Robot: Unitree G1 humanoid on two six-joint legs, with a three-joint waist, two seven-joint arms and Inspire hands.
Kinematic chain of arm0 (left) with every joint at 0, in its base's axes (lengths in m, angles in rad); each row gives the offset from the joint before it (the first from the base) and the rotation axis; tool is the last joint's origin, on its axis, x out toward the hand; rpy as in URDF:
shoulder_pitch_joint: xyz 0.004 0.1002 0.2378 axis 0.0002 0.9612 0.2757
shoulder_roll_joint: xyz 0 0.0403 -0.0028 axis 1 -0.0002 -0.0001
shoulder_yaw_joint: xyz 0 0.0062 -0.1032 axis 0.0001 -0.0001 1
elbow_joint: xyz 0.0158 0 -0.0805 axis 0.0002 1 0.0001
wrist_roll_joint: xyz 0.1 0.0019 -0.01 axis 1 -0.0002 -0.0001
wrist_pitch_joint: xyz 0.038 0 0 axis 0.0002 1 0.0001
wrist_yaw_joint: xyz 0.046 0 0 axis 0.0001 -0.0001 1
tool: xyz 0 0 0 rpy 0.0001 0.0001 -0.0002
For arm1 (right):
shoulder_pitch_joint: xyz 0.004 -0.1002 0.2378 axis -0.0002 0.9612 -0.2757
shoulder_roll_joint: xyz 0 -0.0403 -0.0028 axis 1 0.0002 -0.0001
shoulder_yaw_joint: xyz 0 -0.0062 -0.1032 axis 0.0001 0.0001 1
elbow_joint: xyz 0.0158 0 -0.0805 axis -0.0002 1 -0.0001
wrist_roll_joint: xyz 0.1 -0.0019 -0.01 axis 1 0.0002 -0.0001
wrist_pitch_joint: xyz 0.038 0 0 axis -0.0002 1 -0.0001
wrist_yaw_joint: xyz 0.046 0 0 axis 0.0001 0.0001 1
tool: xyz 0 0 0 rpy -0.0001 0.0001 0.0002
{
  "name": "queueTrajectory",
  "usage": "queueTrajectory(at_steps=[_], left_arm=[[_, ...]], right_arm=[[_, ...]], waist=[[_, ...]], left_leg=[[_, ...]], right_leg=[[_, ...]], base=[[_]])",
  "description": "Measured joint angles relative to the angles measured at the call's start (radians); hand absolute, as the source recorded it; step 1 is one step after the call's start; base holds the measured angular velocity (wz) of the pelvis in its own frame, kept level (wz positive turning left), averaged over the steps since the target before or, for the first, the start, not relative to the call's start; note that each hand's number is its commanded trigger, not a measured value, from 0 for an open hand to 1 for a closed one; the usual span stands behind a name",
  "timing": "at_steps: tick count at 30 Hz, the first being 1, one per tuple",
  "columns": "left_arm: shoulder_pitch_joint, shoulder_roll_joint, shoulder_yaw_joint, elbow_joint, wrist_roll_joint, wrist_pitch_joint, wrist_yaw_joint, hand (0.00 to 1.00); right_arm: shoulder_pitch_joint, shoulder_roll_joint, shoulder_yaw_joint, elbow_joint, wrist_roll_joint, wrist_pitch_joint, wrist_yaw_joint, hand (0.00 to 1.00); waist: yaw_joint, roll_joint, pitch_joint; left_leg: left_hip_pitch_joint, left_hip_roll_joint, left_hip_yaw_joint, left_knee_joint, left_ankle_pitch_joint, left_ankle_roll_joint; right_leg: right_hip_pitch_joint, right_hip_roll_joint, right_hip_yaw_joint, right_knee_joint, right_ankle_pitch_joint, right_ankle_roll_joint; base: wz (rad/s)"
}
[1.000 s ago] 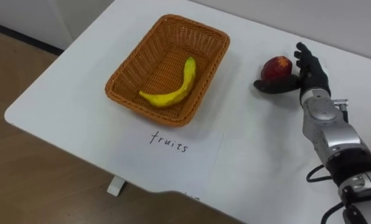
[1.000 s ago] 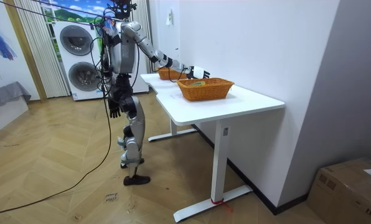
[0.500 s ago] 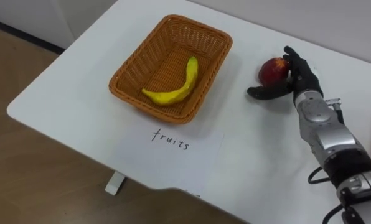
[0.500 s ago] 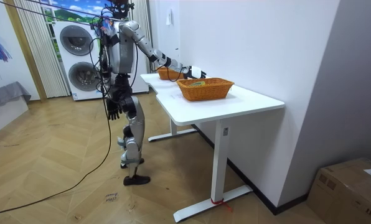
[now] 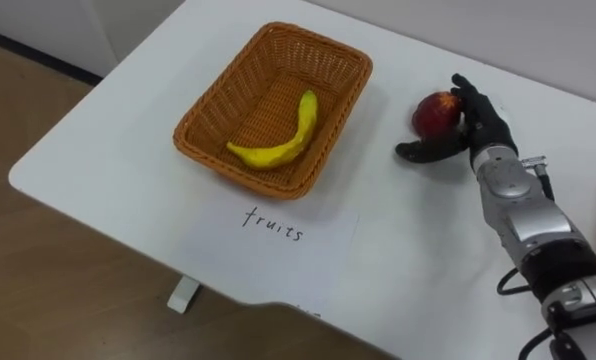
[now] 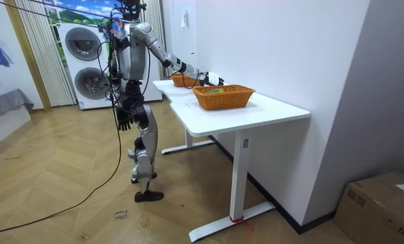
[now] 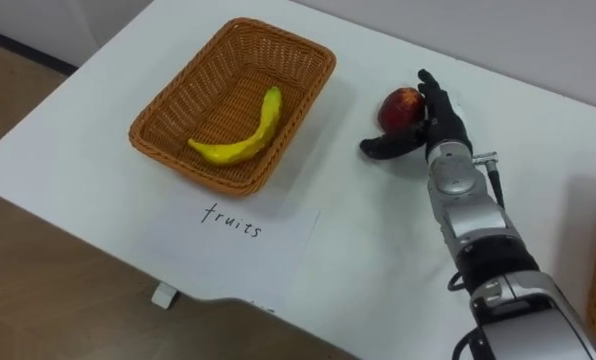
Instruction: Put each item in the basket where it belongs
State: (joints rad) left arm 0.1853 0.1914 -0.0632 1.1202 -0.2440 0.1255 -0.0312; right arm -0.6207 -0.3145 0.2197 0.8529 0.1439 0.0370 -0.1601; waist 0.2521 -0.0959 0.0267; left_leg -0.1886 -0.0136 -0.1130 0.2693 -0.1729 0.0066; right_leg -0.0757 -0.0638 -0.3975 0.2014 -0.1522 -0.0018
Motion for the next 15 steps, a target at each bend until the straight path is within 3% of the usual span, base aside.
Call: queueTrajectory(at_steps=[6, 15], left_arm=[[0.000, 0.001, 0.000, 0.000, 0.000, 0.000, 0.000, 0.00], [0.000, 0.002, 0.000, -0.001, 0.000, 0.001, 0.001, 0.00]], right_arm=[[-0.002, -0.034, -0.003, 0.000, -0.013, -0.001, 0.000, 1.00], [-0.004, -0.024, -0.004, -0.001, -0.031, -0.008, 0.013, 1.00]], waist=[[0.001, 0.001, -0.0005], [0.003, 0.004, -0.0017]], left_leg=[[0.001, 0.001, 0.001, 0.000, 0.000, 0.000], [0.007, 0.001, 0.001, -0.003, 0.000, -0.001]], right_leg=[[0.000, 0.001, 0.001, 0.000, 0.000, 0.000], [0.002, 0.001, 0.001, 0.000, 0.000, 0.000]], base=[[0.00], [0.00]])
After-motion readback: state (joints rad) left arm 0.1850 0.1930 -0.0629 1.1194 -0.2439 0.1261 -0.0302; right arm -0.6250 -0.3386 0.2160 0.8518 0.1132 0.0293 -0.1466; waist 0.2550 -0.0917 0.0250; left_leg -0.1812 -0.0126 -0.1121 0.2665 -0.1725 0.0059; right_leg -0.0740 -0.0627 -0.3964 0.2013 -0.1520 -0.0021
